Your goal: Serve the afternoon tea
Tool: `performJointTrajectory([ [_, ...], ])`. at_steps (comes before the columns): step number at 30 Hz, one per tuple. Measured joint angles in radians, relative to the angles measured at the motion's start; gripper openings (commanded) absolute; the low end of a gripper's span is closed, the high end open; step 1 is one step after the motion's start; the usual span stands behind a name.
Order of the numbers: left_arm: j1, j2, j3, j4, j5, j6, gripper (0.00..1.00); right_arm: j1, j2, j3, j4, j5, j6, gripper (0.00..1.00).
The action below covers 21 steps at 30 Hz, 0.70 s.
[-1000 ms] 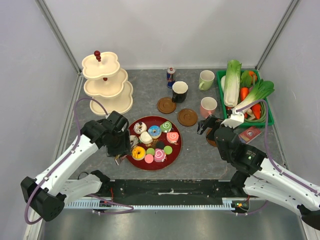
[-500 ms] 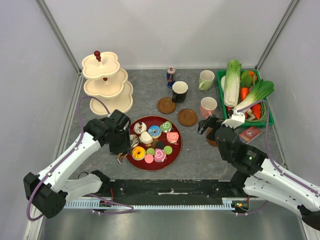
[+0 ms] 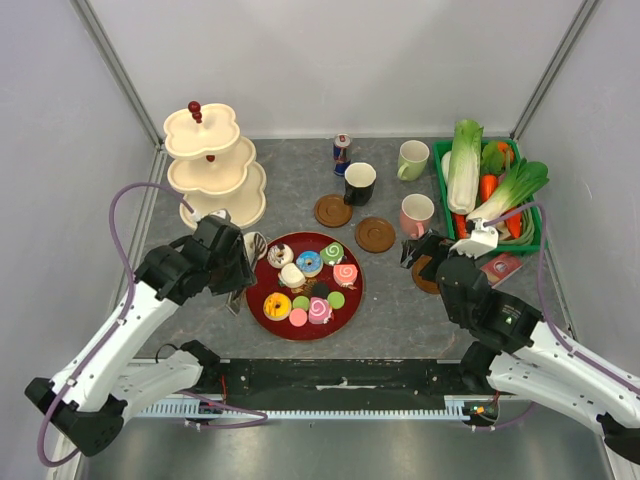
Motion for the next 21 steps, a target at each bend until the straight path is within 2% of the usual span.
performJointTrajectory([
  [3,0.006,0.016,0.000,0.039,-0.058,-0.023,0.43,0.000,0.000,0.011,-0.021,0.001,-0.002,0.98],
  [6,0.053,0.064,-0.002,0.102,-0.108,-0.039,0.38,0.000,-0.002,0.022,-0.032,0.001,-0.004,0.98],
  [15,0.404,0.093,-0.145,0.391,-0.084,-0.032,0.41,0.000,-0.011,0.026,-0.054,0.003,0.000,0.98],
  [21,0.535,0.215,-0.156,0.511,-0.046,-0.014,0.40,0.000,-0.008,0.026,-0.066,0.017,0.001,0.98],
])
